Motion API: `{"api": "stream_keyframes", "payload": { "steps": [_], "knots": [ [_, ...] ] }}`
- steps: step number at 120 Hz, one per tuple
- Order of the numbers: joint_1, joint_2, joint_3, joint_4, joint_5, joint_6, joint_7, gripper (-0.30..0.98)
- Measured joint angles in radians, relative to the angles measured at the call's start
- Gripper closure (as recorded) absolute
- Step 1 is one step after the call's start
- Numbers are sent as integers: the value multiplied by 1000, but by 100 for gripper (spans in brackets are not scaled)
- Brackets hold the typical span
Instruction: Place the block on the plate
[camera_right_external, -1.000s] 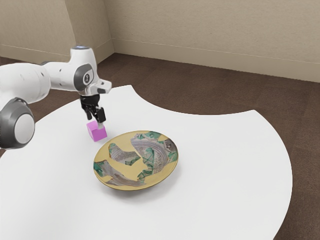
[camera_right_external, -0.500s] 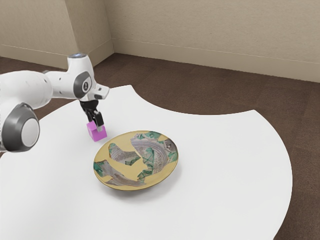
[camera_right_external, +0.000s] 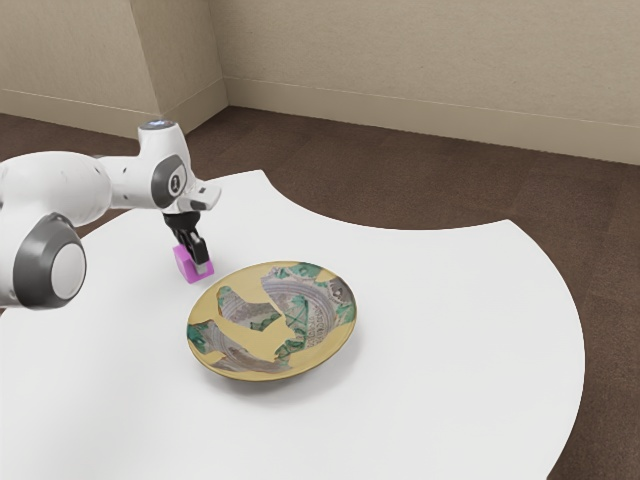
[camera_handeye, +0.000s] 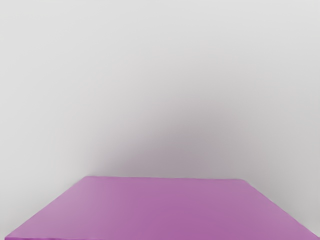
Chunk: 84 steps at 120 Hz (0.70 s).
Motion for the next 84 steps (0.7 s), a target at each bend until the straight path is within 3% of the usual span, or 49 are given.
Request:
{"api": "stream_keyframes", "payload": {
  "steps": [52, 84],
  "knots": [
    [-14, -36, -1, -15, 9, 3, 20, 27],
    [-122, -285, -2, -209, 4, 5, 26, 31]
  ]
}}
